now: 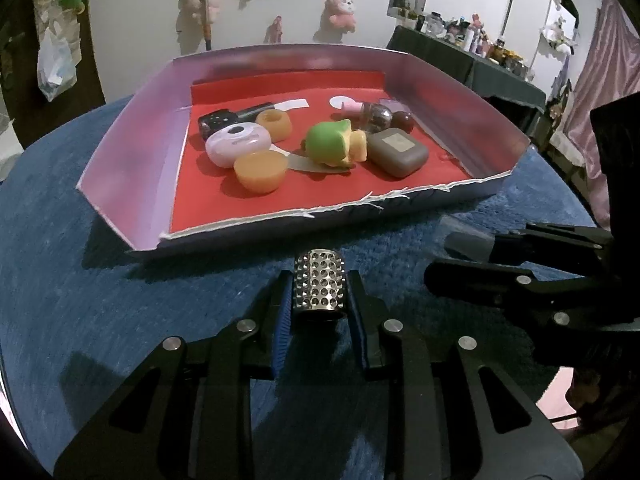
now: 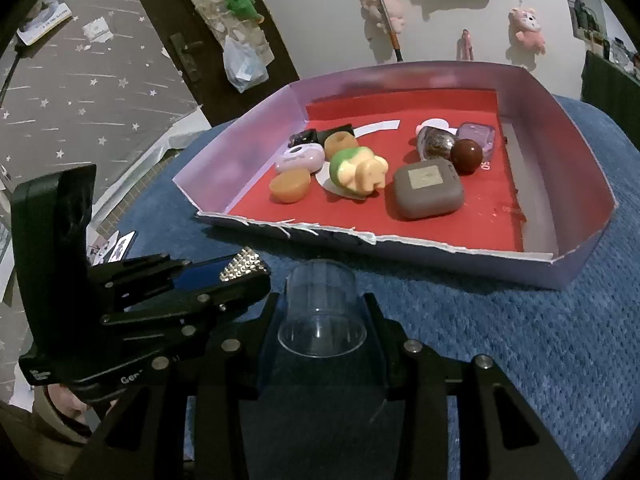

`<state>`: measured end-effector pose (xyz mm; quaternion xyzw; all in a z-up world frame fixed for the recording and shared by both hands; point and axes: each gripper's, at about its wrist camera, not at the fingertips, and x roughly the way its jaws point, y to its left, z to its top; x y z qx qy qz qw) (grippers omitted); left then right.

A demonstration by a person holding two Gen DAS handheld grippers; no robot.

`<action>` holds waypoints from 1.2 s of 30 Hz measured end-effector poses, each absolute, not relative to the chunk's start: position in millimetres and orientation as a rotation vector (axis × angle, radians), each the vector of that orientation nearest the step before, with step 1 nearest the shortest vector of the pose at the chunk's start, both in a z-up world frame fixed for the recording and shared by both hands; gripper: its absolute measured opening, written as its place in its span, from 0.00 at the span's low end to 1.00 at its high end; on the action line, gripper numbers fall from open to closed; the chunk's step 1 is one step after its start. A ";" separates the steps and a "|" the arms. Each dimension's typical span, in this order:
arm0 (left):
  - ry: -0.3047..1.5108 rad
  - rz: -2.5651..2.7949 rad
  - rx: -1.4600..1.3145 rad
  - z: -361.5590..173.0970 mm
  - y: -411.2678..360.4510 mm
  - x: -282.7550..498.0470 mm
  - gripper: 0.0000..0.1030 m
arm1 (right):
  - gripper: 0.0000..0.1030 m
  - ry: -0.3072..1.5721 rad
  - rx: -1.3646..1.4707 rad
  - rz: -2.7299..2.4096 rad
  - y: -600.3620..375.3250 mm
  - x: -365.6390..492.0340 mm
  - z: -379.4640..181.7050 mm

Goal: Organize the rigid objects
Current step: 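Grasp the metal grater with the left tool while the right tool grasps the glass cup, then carry the grater with the left tool into the box while the right tool carries the glass cup in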

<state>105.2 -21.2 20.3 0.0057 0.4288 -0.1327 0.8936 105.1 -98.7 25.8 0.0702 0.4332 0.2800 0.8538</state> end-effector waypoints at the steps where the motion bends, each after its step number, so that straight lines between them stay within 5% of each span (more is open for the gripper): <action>1: 0.888 -0.275 0.009 21.3 -20.0 104.1 0.23 | 0.41 0.910 0.149 0.591 -98.8 103.6 26.8; 36: 0.757 -0.305 -0.018 76.6 -9.0 108.9 0.23 | 0.40 0.819 0.167 0.642 -101.7 105.2 71.2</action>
